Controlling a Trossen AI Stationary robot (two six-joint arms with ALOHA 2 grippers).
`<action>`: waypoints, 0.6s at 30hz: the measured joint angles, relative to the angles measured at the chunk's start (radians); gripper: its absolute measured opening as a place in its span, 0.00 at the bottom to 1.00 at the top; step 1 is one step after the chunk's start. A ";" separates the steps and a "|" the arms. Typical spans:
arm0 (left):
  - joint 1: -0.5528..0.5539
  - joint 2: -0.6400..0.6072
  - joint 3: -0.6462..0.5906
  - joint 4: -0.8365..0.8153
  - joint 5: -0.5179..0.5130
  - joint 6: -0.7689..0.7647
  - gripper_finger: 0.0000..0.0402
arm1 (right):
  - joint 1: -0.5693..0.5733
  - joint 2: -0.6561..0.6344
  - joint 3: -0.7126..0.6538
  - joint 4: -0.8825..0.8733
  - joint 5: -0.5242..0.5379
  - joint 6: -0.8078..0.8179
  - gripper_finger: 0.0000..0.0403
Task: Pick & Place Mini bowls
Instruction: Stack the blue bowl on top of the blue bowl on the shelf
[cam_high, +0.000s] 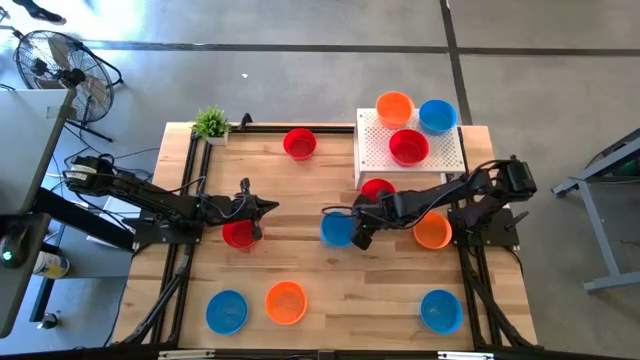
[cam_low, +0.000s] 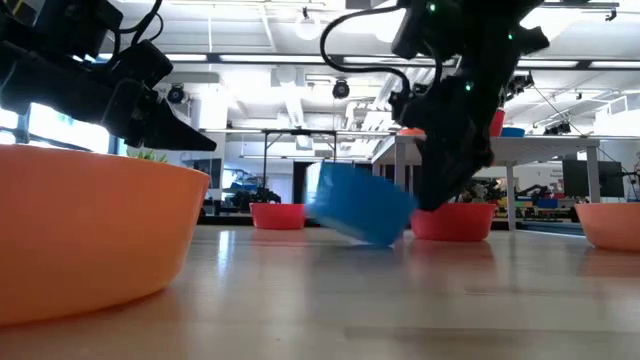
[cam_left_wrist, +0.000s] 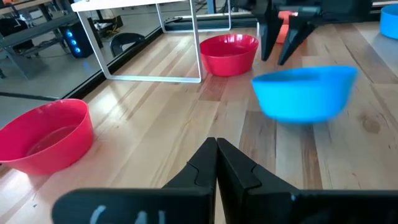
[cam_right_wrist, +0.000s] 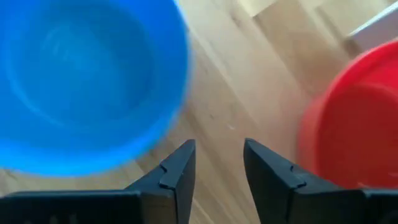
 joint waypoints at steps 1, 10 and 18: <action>0.000 0.000 0.000 0.000 0.000 0.000 0.00 | -0.002 0.000 -0.013 0.027 -0.014 -0.003 0.30; 0.000 0.000 0.000 0.000 0.000 0.000 0.00 | -0.006 0.000 -0.001 0.065 -0.045 -0.053 0.19; 0.000 0.000 0.000 0.000 0.000 0.003 0.00 | 0.129 0.001 0.090 0.154 -0.065 -0.512 0.30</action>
